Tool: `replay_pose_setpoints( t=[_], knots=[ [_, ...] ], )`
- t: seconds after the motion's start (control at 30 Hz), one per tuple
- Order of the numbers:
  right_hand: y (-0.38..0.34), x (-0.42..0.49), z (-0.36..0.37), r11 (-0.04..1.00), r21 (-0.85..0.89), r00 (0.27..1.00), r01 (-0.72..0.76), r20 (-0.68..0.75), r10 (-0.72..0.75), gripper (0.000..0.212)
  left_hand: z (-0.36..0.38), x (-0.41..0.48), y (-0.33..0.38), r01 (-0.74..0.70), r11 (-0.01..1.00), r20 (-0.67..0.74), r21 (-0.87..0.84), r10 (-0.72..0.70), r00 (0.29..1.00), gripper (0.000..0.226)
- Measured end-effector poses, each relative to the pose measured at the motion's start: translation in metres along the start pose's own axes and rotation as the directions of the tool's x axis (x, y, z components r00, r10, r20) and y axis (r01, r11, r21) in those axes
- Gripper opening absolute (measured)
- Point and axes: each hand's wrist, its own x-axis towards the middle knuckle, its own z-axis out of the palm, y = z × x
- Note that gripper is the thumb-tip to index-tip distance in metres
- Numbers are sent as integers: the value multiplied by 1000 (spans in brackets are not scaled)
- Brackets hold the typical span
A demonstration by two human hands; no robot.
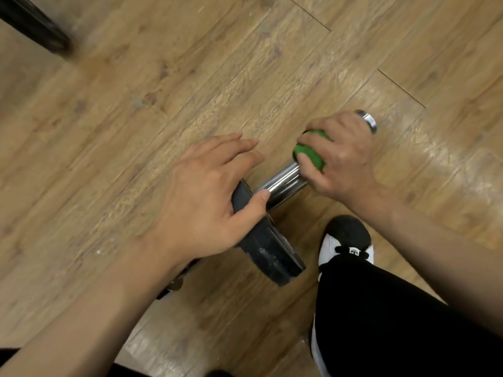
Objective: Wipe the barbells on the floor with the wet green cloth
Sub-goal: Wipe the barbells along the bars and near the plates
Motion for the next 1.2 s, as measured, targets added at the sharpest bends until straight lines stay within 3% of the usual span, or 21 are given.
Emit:
replay_pose_setpoints(
  t=[0.13,0.23,0.37,0.43,0.5,0.63,0.77,0.97,1.2],
  knots=[
    [36,10,-5,983,-26,981,-179,-84,177,34,-5,7,-16,44,996,22,-76,-42,999,55],
    [9,16,3,960,-49,958,-277,-95,271,31,-10,9,-16,49,996,5,-70,-48,999,55],
    [-60,1,17,999,51,999,-8,50,5,36,-4,-5,18,-87,984,-4,153,89,996,50],
    [-65,-3,18,984,94,985,153,66,-159,37,1,-6,24,-61,978,-35,199,70,997,46],
    [-42,-1,17,971,73,968,229,86,-235,35,2,-2,16,-32,979,-76,202,48,996,48],
    [27,13,7,999,-29,999,-30,-30,29,40,-2,6,-3,-19,989,-93,147,33,995,49],
    [21,30,17,982,-30,981,-186,-62,184,47,-9,15,-18,11,997,-107,81,-2,994,50],
    [-37,29,38,1000,18,1000,18,-7,-18,54,-12,26,-35,-15,1000,-149,-3,14,989,50],
    [-40,61,32,997,77,999,-23,-31,26,59,-16,30,-45,-14,1000,-124,-25,11,992,57]
  ],
)
